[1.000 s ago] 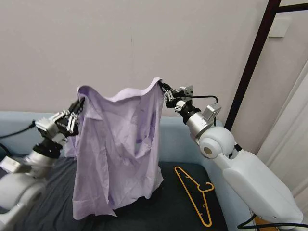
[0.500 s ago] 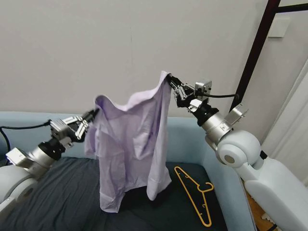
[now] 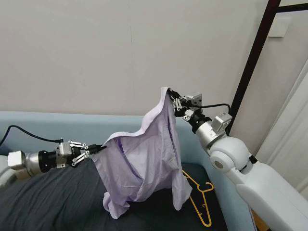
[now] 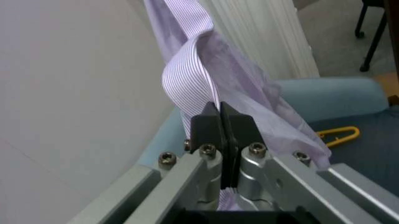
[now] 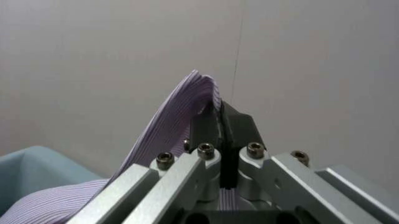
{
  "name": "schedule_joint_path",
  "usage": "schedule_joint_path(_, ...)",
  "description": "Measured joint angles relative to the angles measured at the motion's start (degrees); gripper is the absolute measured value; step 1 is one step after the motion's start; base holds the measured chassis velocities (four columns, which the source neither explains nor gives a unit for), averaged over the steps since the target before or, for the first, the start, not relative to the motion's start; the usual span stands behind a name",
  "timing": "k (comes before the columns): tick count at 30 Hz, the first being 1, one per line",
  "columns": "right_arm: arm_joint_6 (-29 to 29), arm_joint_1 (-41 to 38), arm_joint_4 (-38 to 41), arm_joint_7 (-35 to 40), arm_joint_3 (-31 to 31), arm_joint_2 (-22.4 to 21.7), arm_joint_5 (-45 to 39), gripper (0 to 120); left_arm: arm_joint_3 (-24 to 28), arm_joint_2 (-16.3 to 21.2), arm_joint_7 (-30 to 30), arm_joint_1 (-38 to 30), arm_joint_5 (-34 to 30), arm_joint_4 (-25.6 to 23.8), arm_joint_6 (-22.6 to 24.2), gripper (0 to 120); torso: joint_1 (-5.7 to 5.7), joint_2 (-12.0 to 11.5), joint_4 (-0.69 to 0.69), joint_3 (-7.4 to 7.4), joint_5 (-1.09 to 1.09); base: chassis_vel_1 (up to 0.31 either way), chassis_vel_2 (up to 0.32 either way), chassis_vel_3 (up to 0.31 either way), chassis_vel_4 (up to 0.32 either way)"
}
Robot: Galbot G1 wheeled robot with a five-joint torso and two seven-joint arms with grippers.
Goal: Pick up the clothes from the sofa and hang them on the clothes hanger.
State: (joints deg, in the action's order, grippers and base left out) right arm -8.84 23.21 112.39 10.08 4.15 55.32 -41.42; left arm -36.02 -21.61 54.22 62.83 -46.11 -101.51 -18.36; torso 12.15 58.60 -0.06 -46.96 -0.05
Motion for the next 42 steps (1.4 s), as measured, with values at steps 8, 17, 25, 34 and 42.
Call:
schedule_joint_path(8, 0.31, -1.93, -0.41, -0.76, -1.85, 1.9, 0.65, 0, 0.97, 3.48, 0.96, -10.38, -4.67, 2.11, 3.36, 0, 0.0, 0.0, -0.01, 0.0, 0.01, 0.0, 0.0, 0.0, 0.0)
schedule_joint_path(17, -8.43, 8.73, 2.52, 10.06, 0.73, 0.48, 10.27, 0, 2.58, -0.84, -4.3, -8.96, 9.47, 2.32, 5.83, 0, 0.0, 0.0, -0.01, 0.0, 0.0, 0.0, 0.0, 0.0, 0.0)
schedule_joint_path(25, -11.41, 19.14, 1.5, 16.27, 5.31, 2.96, 16.52, 0, 4.9, -10.9, -7.44, -6.47, 19.01, 2.67, 8.06, 0, 0.0, 0.0, -0.03, 0.0, -0.01, 0.0, 0.0, 0.0, 0.0)
schedule_joint_path(34, -7.53, 13.04, 10.81, 7.88, -2.87, -0.32, 9.75, 0, -1.71, -4.49, -11.78, -11.57, 11.61, 0.02, 7.94, 0, 0.0, 0.0, -0.01, 0.0, 0.0, 0.0, 0.0, 0.0, 0.0)
schedule_joint_path(42, -9.13, 5.09, 14.67, 7.62, -5.57, -8.92, 9.71, 0, -2.77, -0.01, -14.84, -19.01, 9.09, -2.0, 11.19, 0, 0.0, 0.01, 0.0, 0.01, 0.0, 0.0, 0.0, 0.0, 0.0)
